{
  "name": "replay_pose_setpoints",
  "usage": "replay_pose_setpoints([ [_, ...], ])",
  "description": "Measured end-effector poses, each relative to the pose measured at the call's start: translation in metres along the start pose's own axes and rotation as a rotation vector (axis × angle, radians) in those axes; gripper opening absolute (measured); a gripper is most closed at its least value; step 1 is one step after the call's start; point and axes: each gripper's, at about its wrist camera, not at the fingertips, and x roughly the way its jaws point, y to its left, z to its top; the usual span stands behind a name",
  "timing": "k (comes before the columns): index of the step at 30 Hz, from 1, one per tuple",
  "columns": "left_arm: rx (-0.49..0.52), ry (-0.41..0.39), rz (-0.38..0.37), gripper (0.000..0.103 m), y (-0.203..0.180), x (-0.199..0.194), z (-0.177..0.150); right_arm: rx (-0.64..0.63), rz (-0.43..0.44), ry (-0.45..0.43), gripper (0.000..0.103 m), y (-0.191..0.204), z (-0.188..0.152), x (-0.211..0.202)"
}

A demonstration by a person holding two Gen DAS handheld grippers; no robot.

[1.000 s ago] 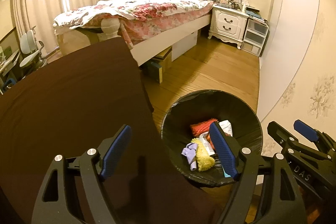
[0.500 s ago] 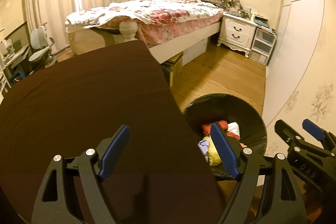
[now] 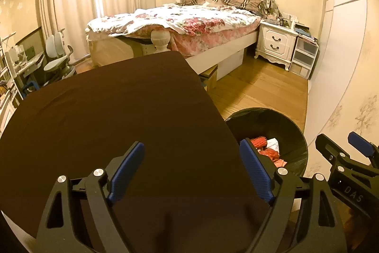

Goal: Collect trash

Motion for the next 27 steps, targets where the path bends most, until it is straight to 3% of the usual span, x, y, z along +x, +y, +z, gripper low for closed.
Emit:
replay_pose_setpoints([
  [11, -0.036, -0.059, 0.01, 0.083, 0.021, -0.026, -0.008, -0.016, 0.008, -0.051, 0.09, 0.012, -0.009, -0.028],
  [27, -0.042, -0.048, 0.003, 0.084, 0.023, -0.023, -0.013, -0.019, 0.006, -0.035, 0.09, 0.011, -0.018, -0.022],
])
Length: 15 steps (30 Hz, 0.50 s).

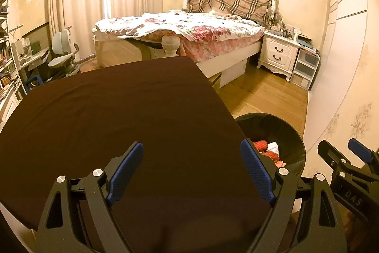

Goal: Collect trash

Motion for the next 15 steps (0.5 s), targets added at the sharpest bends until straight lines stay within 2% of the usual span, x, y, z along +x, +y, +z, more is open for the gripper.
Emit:
replay_pose_setpoints([
  [15, 0.005, 0.002, -0.002, 0.084, -0.0031, 0.0014, -0.0003, 0.002, -0.001, -0.001, 0.09, -0.0006, -0.0001, 0.001],
])
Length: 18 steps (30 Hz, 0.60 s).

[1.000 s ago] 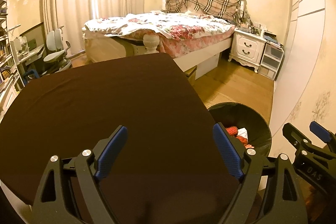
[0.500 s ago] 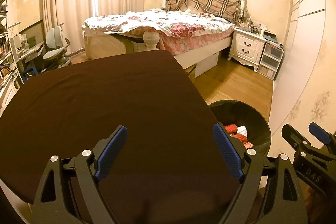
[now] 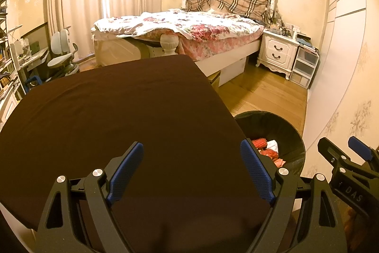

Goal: Collect trash

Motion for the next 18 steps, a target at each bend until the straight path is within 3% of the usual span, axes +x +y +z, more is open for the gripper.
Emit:
replay_pose_setpoints([
  [18, -0.003, 0.001, 0.0, 0.084, 0.0004, -0.0002, 0.0008, 0.0, -0.001, 0.004, 0.09, -0.0018, -0.0006, 0.0012],
])
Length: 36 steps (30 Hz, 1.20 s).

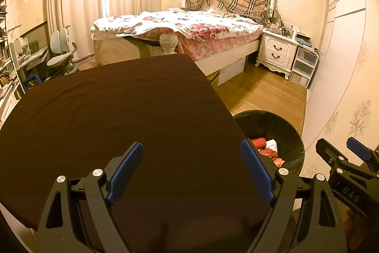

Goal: Collect trash

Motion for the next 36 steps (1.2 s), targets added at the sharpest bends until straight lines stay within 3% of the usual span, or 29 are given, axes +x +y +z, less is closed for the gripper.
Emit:
replay_pose_setpoints([
  [36, 0.0, 0.0, 0.002, 0.084, 0.0018, 0.0008, 0.0039, 0.0, -0.001, 0.003, 0.09, -0.0015, 0.0009, 0.0009],
])
